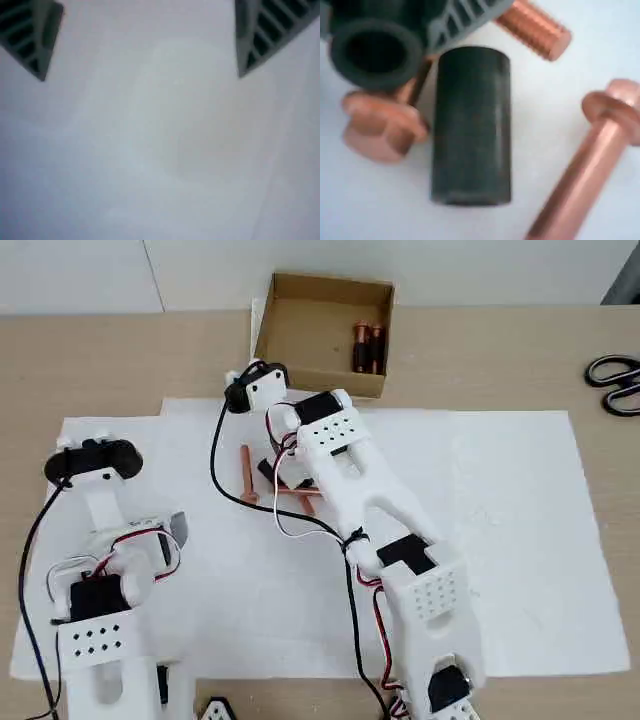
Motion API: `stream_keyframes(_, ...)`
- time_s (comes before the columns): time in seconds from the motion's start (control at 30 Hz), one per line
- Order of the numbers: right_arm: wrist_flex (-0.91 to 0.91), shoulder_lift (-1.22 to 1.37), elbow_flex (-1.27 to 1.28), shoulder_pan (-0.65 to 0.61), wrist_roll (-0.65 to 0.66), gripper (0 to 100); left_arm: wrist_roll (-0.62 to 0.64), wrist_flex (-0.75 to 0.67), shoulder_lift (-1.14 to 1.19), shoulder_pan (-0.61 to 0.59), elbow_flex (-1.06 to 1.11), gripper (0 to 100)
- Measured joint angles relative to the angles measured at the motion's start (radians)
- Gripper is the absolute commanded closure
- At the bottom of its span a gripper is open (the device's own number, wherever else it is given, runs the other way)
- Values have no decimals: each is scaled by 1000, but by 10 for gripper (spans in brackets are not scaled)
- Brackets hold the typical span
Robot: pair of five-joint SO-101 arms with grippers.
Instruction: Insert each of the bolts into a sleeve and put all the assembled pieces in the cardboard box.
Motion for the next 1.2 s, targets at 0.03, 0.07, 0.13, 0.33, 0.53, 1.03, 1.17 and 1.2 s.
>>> stream_keyframes(0.03,0,0,0,0,0,992,0,0,0,0,0,767)
stream_keyframes(0.07,0,0,0,3,0,993,0,0,0,0,0,767)
stream_keyframes(0.13,2,0,-5,9,0,994,0,0,0,0,0,767)
stream_keyframes(0.33,106,-48,-72,9,0,994,0,0,0,0,0,767)
stream_keyframes(0.53,195,-180,-121,32,0,994,0,0,0,0,0,767)
stream_keyframes(1.03,400,-288,-51,296,-172,994,-141,130,8,0,-184,767)
stream_keyframes(1.17,387,-287,52,308,-176,994,-141,198,110,0,-313,767)
stream_keyframes(1.2,373,-287,80,313,-176,994,-140,212,146,0,-338,767)
